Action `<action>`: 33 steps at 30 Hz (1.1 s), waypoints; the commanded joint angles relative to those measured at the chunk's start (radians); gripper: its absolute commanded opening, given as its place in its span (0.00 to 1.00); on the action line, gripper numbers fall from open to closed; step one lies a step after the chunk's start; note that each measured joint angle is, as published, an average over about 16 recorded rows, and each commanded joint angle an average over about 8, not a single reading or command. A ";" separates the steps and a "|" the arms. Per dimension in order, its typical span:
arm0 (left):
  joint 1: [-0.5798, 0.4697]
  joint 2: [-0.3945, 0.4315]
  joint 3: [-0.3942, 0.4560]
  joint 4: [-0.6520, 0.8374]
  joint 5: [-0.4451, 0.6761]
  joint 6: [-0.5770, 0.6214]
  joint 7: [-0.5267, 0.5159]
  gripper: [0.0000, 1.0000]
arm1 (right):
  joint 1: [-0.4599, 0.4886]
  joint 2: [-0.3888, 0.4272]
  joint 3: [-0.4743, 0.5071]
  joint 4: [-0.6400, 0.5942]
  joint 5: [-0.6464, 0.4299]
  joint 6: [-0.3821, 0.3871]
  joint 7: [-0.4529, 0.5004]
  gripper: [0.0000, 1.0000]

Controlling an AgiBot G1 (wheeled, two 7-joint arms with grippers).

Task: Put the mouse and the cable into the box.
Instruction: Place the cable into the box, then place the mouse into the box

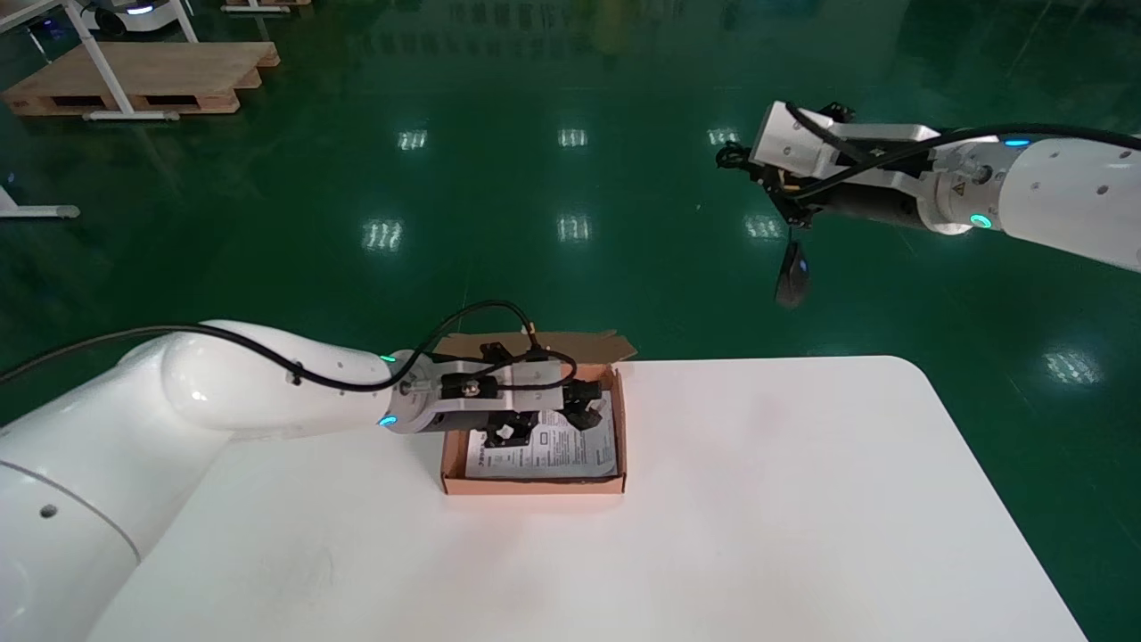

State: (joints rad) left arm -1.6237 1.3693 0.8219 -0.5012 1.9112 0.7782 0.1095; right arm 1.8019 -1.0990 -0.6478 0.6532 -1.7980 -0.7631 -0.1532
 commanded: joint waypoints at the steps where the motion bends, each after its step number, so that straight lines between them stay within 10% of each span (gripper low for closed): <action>1: 0.006 0.000 0.042 -0.036 -0.008 -0.016 -0.010 0.00 | -0.006 0.002 -0.004 0.019 -0.006 -0.004 0.012 0.00; 9: 0.004 -0.005 0.155 -0.072 -0.046 -0.065 -0.008 1.00 | -0.034 0.020 -0.013 0.074 -0.027 -0.010 0.065 0.00; 33: -0.067 -0.017 0.303 0.043 -0.188 -0.127 -0.076 1.00 | -0.060 0.025 -0.034 0.169 -0.065 -0.032 0.150 0.00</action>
State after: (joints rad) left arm -1.7060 1.3438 1.1179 -0.4298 1.7281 0.6474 0.0264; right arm 1.7421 -1.0812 -0.6817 0.8131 -1.8611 -0.7892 -0.0138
